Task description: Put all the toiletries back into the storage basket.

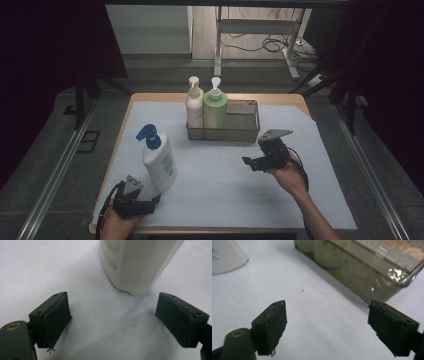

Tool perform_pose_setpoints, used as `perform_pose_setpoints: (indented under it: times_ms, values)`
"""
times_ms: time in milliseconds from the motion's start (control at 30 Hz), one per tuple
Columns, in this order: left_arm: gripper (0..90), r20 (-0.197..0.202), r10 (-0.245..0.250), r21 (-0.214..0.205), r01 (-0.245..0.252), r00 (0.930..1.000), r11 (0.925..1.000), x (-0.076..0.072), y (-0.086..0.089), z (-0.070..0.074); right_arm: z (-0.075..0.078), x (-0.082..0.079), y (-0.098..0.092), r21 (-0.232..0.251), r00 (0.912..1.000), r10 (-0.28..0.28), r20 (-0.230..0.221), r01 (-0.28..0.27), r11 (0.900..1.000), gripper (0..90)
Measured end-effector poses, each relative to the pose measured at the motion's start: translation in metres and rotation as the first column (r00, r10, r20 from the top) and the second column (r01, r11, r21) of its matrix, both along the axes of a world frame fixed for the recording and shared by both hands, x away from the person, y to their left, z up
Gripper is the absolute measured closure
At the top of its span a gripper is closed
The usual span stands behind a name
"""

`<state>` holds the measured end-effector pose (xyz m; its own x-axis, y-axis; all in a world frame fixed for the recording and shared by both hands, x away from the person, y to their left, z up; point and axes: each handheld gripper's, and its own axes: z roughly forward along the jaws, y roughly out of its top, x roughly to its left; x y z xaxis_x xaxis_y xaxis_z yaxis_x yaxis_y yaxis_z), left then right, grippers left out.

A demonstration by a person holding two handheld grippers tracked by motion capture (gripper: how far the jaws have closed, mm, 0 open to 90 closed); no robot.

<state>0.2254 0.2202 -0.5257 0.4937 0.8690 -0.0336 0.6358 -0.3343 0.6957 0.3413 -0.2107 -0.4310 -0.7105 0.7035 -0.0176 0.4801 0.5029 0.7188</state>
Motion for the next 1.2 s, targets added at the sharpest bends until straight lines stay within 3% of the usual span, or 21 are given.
perform_pose_setpoints:
  times_ms: [200,400,667,967,1200]
  values:
    - [12.0,0.0,-0.001,0.0,0.001,1.0,1.0,0.0,0.0,0.0,-0.006,-0.012,-0.006,-0.016,1.0,-0.005,0.0,0.005,0.9999,12.3]
    - [12.1,-0.005,0.0,0.001,0.0,1.0,1.0,0.0,0.0,0.001,-0.019,-0.026,-0.015,-0.056,0.9999,-0.014,0.002,0.014,0.9983,0.0]
    - [12.5,-0.006,-0.001,0.003,0.001,1.0,1.0,0.001,0.0,0.001,-0.035,-0.038,-0.025,-0.038,0.9993,-0.035,-0.015,0.035,0.9987,0.0]
    - [13.5,-0.008,-0.002,-0.001,0.002,1.0,1.0,0.001,0.001,0.002,-0.066,-0.044,-0.045,-0.004,0.9977,-0.066,-0.014,0.066,0.9978,0.0]
    - [17.9,-0.011,-0.009,-0.024,0.009,0.9999,0.9997,-0.001,0.004,0.005,-0.084,-0.045,-0.049,-0.028,0.996,-0.07,-0.056,0.069,0.9972,0.0]
